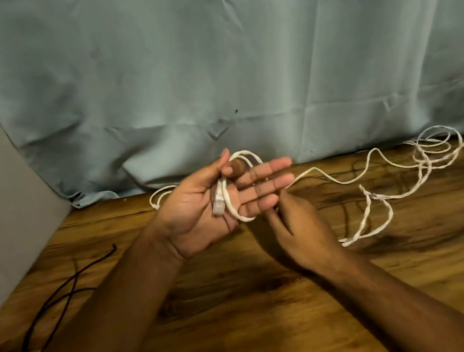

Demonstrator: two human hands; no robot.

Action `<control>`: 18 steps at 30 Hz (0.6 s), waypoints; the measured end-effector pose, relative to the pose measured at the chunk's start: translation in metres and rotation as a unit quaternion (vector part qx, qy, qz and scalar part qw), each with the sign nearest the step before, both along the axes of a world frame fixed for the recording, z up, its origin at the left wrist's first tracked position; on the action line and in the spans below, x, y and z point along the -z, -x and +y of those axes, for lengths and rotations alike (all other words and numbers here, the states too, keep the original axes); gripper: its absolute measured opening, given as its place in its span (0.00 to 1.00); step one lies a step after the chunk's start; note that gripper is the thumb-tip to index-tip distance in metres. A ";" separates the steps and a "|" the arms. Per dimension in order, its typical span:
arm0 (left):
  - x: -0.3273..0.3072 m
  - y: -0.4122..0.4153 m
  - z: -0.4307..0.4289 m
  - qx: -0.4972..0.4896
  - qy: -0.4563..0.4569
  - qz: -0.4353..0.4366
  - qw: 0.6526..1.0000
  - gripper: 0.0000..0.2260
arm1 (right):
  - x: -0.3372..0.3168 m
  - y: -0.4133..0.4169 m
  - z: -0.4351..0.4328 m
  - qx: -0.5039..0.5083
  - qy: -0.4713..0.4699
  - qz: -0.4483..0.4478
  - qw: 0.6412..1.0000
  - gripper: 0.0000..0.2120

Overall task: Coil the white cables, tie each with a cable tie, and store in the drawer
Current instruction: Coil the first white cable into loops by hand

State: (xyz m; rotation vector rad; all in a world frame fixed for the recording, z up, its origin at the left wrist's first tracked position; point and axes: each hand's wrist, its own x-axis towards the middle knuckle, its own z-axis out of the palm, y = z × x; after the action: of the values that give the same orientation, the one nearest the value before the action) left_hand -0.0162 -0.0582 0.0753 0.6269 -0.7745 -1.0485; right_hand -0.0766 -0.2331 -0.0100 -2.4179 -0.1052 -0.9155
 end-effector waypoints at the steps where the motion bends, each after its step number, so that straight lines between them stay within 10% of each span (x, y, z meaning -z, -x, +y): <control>1: -0.002 0.000 0.000 -0.022 0.002 0.015 1.000 0.19 | 0.000 -0.001 0.002 0.002 0.020 0.011 1.000 0.10; 11: -0.005 -0.002 -0.001 -0.256 0.036 0.123 0.958 0.16 | -0.016 0.011 0.019 -0.019 0.151 0.029 0.988 0.12; 18: 0.013 -0.012 -0.005 -0.372 -0.058 -0.084 0.923 0.12 | -0.021 0.015 0.024 -0.026 0.217 0.016 0.976 0.10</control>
State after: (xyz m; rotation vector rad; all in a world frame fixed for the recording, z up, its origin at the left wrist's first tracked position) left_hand -0.0044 -0.0634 0.0622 1.0214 -0.5438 -0.3402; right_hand -0.0917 -0.2091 0.0114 -2.8110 -0.3901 -0.9034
